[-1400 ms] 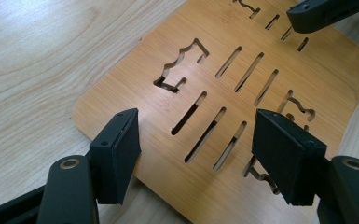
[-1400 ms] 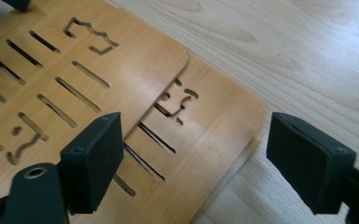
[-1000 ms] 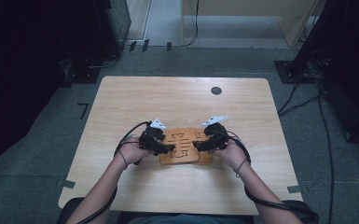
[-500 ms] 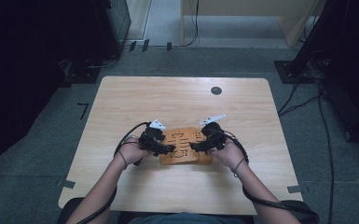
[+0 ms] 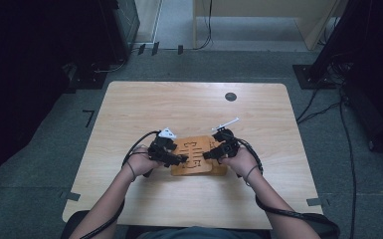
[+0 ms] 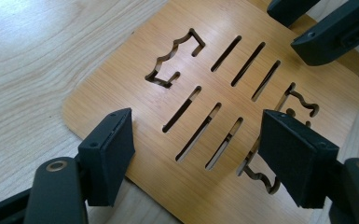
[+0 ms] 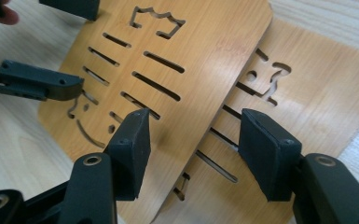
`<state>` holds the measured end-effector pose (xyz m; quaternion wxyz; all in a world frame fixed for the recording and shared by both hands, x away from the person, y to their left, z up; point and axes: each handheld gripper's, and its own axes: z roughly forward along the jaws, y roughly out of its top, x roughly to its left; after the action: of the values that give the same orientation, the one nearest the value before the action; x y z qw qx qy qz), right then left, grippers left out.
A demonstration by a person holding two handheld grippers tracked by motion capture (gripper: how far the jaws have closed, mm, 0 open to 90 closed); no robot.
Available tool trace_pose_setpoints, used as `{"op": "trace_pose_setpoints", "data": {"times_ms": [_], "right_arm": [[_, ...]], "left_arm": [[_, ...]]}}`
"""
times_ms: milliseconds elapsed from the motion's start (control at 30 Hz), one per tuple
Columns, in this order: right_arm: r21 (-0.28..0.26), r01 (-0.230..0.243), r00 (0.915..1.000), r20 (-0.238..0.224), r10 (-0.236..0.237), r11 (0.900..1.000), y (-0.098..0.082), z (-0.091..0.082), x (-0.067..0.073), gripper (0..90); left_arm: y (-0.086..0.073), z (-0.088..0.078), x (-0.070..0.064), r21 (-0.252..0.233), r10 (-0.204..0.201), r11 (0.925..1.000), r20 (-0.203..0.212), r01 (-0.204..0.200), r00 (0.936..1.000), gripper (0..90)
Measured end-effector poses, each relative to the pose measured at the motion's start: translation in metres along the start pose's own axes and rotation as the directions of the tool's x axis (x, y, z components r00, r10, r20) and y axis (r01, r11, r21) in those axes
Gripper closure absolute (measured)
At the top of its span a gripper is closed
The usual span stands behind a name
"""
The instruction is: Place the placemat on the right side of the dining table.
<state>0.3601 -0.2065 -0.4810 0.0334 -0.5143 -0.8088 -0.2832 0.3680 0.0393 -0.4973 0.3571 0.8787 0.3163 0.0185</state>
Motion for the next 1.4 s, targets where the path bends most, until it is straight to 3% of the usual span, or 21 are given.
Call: {"op": "trace_pose_setpoints", "data": {"times_ms": [133,367,500,567,933,967,1033,1233,1400], "right_arm": [[0.029,0.012,0.9999,0.001,-0.012,1.0,0.002,0.0,-0.002,46.0],[0.04,-0.024,0.9992,-0.032,0.025,0.999,0.007,0.002,-0.004,46.6],[0.052,-0.017,0.9993,-0.032,0.019,0.999,0.009,0.004,-0.002,46.4],[0.05,-0.034,0.9979,-0.054,0.037,0.998,0.011,0.004,-0.002,46.1],[0.062,-0.071,0.9956,-0.057,0.074,0.996,0.013,0.005,-0.006,47.2],[0.062,-0.099,0.992,-0.073,0.103,0.993,0.014,0.005,-0.008,47.2],[0.062,-0.11,0.9899,-0.083,0.115,0.992,0.015,0.006,-0.008,46.7],[0.09,-0.161,0.9815,-0.09,0.169,0.983,0.019,-0.002,-0.005,49.7],[0.073,-0.14,0.9838,-0.103,0.147,0.987,0.025,-0.018,0.004,49.7]], "left_arm": [[0.0,0.001,-0.001,-0.003,0.009,1.0,0.006,-0.009,0.9999,25.2],[-0.001,0.001,0.0,-0.007,0.011,0.9999,0.016,-0.011,0.9998,24.2],[-0.001,0.001,0.0,-0.009,0.007,0.9999,0.015,-0.006,0.9999,24.2],[0.0,0.001,-0.001,-0.009,0.003,1.0,0.015,-0.003,0.9999,24.2],[-0.002,0.002,-0.003,-0.009,0.035,0.9993,0.041,-0.035,0.9985,20.5],[-0.002,0.002,-0.003,-0.008,0.034,0.9994,0.042,-0.034,0.9986,20.5],[-0.002,0.002,-0.003,-0.009,0.034,0.9994,0.042,-0.034,0.9985,20.3],[-0.002,0.001,-0.003,-0.011,0.04,0.9992,0.048,-0.039,0.9981,20.2],[-0.001,0.0,-0.003,-0.016,0.041,0.999,0.057,-0.041,0.9975,20.3]]}}
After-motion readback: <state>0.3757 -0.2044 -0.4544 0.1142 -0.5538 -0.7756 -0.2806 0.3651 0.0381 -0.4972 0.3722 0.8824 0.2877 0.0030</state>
